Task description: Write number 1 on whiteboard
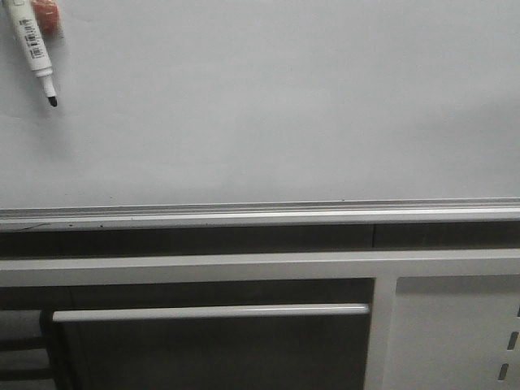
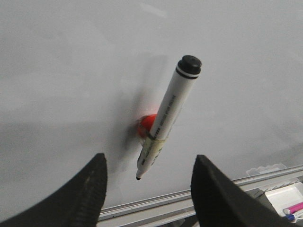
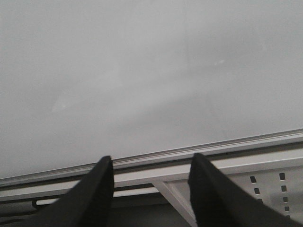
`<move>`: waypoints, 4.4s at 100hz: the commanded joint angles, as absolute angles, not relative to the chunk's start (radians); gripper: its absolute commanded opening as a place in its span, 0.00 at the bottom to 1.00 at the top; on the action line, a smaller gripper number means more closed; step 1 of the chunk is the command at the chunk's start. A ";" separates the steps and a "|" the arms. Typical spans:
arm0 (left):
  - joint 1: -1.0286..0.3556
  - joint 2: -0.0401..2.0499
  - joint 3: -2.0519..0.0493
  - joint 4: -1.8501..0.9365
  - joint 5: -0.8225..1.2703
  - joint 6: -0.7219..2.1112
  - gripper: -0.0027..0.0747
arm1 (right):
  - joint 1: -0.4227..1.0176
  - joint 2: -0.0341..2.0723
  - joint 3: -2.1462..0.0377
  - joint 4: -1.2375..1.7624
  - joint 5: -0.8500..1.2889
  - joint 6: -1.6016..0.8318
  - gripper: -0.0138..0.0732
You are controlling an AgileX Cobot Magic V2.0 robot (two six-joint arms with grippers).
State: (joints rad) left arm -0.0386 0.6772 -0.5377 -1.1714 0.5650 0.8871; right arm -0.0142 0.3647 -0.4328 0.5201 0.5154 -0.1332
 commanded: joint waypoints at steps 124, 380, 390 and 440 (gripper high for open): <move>-0.482 0.896 -0.601 -1.153 0.072 0.980 0.46 | -0.020 0.379 -0.469 0.562 0.436 -0.147 0.54; -0.686 0.985 -0.652 -0.974 0.270 1.073 0.01 | -0.020 0.386 -0.539 0.848 0.678 -0.516 0.54; -0.732 1.016 -0.679 -0.974 0.356 1.110 0.01 | -0.020 0.423 -0.572 0.976 0.768 -0.656 0.54; -0.840 1.180 -0.840 -0.970 0.627 1.176 0.01 | -0.018 0.775 -0.821 1.192 1.180 -0.907 0.54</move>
